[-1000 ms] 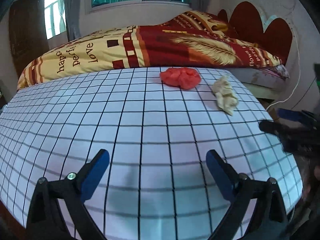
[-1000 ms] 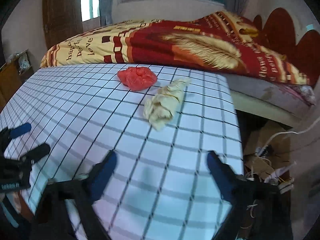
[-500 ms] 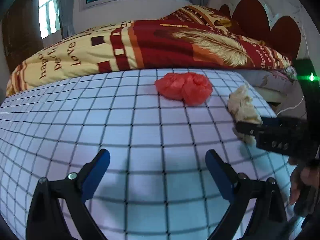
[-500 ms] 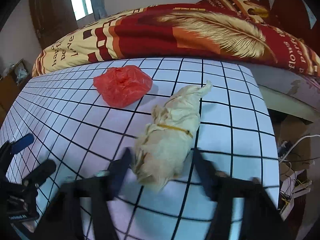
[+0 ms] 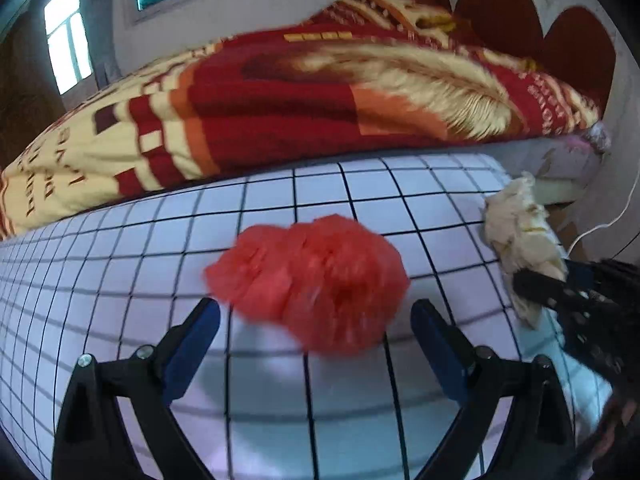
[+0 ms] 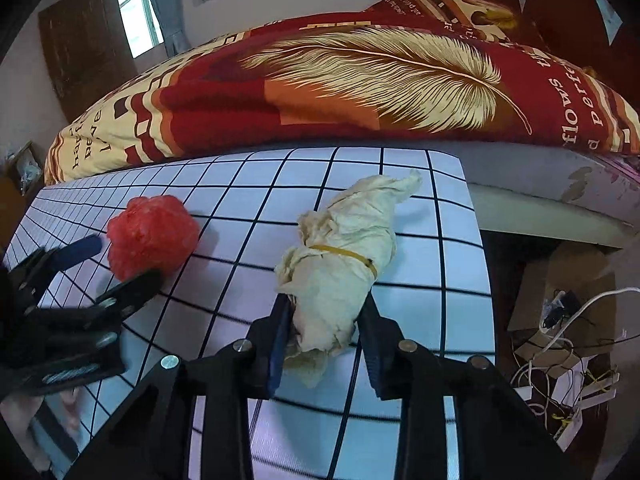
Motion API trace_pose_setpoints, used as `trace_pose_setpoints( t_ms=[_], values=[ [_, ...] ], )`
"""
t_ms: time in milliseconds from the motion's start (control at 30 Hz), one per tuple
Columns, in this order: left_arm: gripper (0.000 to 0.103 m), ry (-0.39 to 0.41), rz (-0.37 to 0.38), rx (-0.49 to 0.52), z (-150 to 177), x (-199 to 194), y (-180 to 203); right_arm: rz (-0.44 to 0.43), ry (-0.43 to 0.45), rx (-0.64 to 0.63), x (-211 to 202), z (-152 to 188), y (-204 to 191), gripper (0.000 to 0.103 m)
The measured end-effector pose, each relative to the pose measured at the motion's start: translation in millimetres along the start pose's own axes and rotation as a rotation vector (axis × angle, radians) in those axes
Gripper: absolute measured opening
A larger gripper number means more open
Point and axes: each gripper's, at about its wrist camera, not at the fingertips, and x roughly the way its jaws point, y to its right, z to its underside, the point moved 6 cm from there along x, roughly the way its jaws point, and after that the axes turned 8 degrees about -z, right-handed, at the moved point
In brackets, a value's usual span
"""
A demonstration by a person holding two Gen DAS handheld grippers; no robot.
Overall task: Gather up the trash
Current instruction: 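Grasp the red plastic bag with left tool while right tool grasps beige paper bundle, then carry red bag and beige paper bundle over the black bin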
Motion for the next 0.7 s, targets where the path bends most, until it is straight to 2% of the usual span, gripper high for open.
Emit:
trace_pose_setpoints(
  t_ms=[100, 133, 267, 367, 700],
  values=[
    [0.087, -0.024, -0.003, 0.016, -4, 11, 4, -0.017, -0.003, 0.006, 1, -1, 0, 0.033],
    [0.070, -0.036, 0.012, 0.032, -3, 15, 6, -0.024, -0.004, 0.008, 1, 0, 0, 0.032],
    [0.045, -0.012, 0.038, 0.027, 3, 6, 4, -0.032, 0.001, 0.004, -6, 7, -1, 0.028],
    [0.040, 0.020, 0.046, 0.048, 14, -10, 4, -0.028, 0.010, -0.017, -18, 15, -3, 0.026],
    [0.040, 0.107, 0.103, 0.019, 58, -94, -1, -0.020, 0.060, -0.042, -84, 56, -19, 0.026]
  ],
)
